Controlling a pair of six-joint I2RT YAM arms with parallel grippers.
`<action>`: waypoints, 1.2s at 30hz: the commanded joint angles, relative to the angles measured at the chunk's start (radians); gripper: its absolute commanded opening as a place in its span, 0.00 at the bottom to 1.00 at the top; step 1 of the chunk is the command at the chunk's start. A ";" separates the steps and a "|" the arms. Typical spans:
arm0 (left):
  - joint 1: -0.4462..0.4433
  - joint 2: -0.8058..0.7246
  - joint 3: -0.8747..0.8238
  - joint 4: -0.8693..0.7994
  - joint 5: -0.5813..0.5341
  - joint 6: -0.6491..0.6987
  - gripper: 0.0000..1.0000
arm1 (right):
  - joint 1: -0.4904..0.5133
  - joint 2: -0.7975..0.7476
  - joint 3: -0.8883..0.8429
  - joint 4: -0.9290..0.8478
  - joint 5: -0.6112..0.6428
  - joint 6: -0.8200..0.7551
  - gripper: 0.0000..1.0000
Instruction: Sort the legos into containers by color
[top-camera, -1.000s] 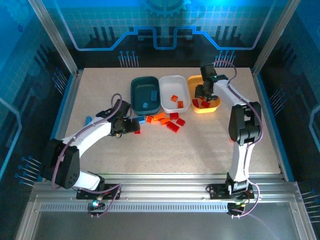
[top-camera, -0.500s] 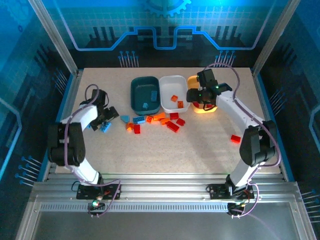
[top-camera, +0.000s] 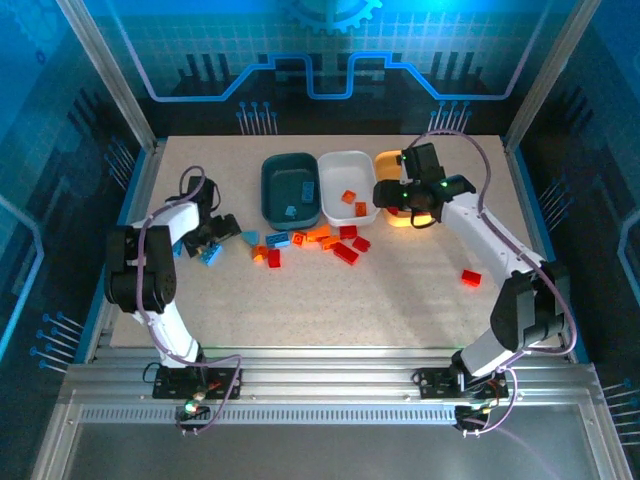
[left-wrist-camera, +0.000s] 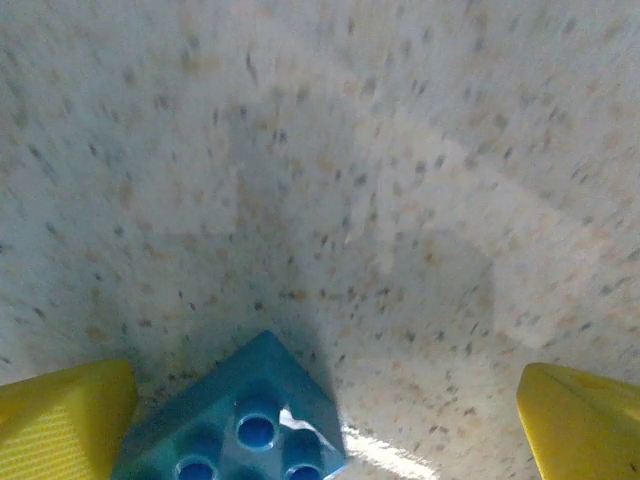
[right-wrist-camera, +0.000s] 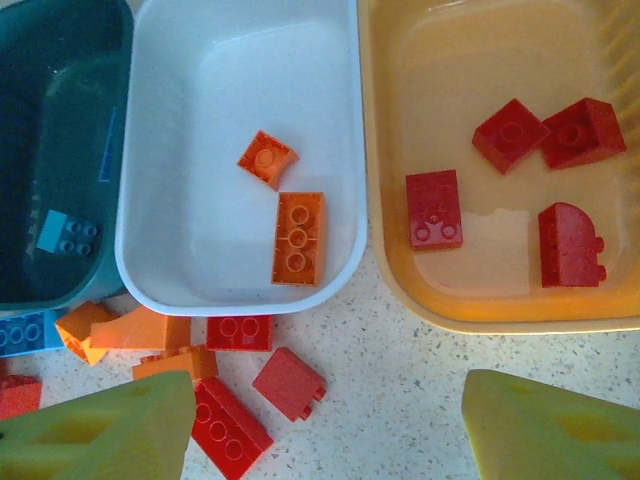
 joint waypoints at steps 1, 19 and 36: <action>-0.019 -0.044 -0.074 -0.024 0.073 -0.036 0.98 | 0.007 -0.040 -0.024 0.026 -0.017 0.017 0.72; -0.070 -0.061 -0.133 -0.023 -0.033 -0.058 0.59 | 0.040 -0.112 -0.073 -0.004 0.006 0.013 0.71; -0.281 -0.147 0.227 -0.090 0.167 -0.073 0.11 | 0.041 -0.137 -0.185 0.069 -0.051 0.050 0.70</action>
